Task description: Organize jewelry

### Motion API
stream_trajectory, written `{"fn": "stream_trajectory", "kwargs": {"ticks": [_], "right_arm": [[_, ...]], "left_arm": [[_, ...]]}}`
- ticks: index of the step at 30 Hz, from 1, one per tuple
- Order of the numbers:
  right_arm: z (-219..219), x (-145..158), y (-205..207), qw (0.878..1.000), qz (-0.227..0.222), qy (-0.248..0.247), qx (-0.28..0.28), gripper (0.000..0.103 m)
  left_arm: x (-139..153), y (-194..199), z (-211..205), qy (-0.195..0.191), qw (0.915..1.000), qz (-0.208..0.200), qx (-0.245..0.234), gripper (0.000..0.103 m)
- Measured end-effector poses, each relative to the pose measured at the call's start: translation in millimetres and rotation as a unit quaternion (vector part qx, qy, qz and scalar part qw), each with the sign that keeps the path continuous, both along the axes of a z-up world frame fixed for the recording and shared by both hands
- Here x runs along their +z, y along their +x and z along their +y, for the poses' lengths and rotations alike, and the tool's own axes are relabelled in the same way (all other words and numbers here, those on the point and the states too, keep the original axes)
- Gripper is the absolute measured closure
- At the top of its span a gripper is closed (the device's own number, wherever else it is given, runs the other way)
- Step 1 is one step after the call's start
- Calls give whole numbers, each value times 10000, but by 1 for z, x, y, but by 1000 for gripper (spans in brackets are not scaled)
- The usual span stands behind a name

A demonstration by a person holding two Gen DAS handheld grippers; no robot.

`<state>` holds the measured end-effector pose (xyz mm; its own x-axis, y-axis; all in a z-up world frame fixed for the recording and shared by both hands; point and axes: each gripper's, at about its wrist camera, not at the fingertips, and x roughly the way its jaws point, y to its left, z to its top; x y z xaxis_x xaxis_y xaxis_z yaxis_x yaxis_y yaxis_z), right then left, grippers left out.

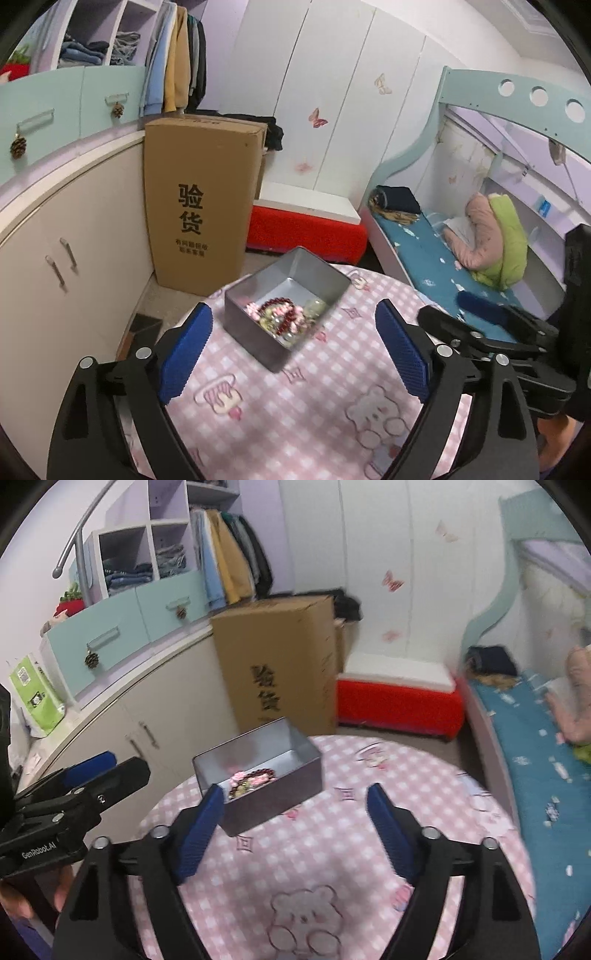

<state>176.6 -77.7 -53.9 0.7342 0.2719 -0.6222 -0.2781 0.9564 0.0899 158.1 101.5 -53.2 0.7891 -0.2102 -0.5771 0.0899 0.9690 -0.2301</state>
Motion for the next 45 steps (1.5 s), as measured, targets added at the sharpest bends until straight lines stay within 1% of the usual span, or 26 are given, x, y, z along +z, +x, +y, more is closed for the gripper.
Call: {"fn": "stream_trajectory", "kwargs": {"ticks": [3,6,9,12,16,19,22,27,32,35,40,45], "right_arm": [[-8,15,-29,9994,-315,-40,-162,22],[-14,28,-61,9980,-578,-27,-245,21],[-17,39,-87,9966,-785,-1,-250,21],[-22,46,-110,9953,-935,17,-260,21],[-26,58,-142,9917,-1225,-96,-390,21],[-32,65,-160,9894,-1366,-101,-480,18],[-36,72,-179,9871,-1511,-114,-523,18],[-38,81,-203,9835,-1712,-145,-571,17],[-44,90,-225,9769,-2020,-174,-671,17],[-46,94,-234,9739,-2139,-167,-743,15],[-52,99,-246,9685,-2349,-112,-814,14],[-55,100,-251,9669,-2402,-109,-854,14]], "left_arm": [[9,-24,-11,228,9996,-193,2,15],[16,-42,-15,367,9990,-265,12,14],[24,-61,-17,329,9989,-348,11,14],[36,-85,-21,318,9979,-554,47,14],[49,-117,-31,507,9949,-876,59,14],[59,-136,-37,558,9928,-1063,35,14],[66,-151,-42,622,9912,-1171,23,14],[79,-177,-50,787,9858,-1482,101,14],[91,-200,-56,890,9797,-1780,220,14],[97,-213,-59,967,9750,-1977,296,14],[106,-225,-62,1026,9688,-2226,368,14],[107,-230,-64,1090,9645,-2367,427,14]]}}
